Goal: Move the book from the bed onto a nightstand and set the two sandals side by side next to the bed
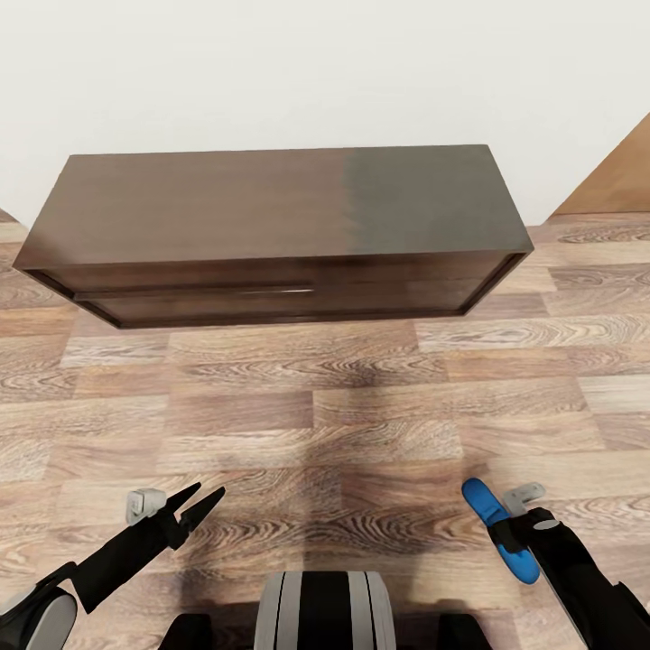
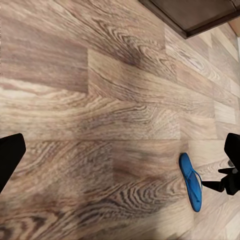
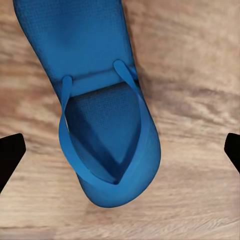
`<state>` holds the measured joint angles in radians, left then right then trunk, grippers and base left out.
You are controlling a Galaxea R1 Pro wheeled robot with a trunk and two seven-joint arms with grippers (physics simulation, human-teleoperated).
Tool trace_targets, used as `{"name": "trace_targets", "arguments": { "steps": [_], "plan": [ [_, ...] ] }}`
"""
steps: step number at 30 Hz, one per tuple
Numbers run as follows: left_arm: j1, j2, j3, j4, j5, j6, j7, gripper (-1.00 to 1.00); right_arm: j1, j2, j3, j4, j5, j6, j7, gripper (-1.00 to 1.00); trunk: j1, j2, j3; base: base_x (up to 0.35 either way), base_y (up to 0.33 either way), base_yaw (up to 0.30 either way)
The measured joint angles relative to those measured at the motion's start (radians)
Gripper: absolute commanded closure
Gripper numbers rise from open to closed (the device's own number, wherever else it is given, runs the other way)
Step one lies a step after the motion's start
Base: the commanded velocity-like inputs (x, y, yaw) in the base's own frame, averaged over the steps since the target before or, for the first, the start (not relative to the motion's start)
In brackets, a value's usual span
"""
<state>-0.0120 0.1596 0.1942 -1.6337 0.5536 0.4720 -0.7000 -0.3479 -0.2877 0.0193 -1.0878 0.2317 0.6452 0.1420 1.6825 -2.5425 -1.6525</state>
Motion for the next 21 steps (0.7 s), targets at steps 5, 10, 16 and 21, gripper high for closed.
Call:
{"name": "trace_targets", "arguments": {
  "steps": [5,10,16,21],
  "plan": [
    [0.0,0.0,0.0,0.001,0.0,0.0,0.001,-1.0,0.0,0.0,0.0,0.0,0.0,0.0,0.0,-1.0,0.0,0.0,0.0,0.002,-0.001,0.0],
    [0.0,-0.001,0.0,0.002,0.0,0.0,0.001,-1.0,0.0,0.0,0.001,0.0,0.0,0.0,-0.001,-1.0,0.0,0.0,0.0,0.0,0.0,0.0],
    [0.0,-0.01,0.0,0.002,-0.001,0.0,0.002,-1.0,0.0,0.0,0.001,0.0,0.0,0.0,-0.001,-1.0,0.001,0.0,-0.008,0.0,0.0,0.0],
    [0.0,-0.014,0.0,0.002,-0.001,0.0,0.002,-1.0,0.0,0.0,0.001,0.0,0.001,0.0,-0.001,-1.0,0.003,-0.002,-0.027,0.0,0.0,0.0]
  ]
}}
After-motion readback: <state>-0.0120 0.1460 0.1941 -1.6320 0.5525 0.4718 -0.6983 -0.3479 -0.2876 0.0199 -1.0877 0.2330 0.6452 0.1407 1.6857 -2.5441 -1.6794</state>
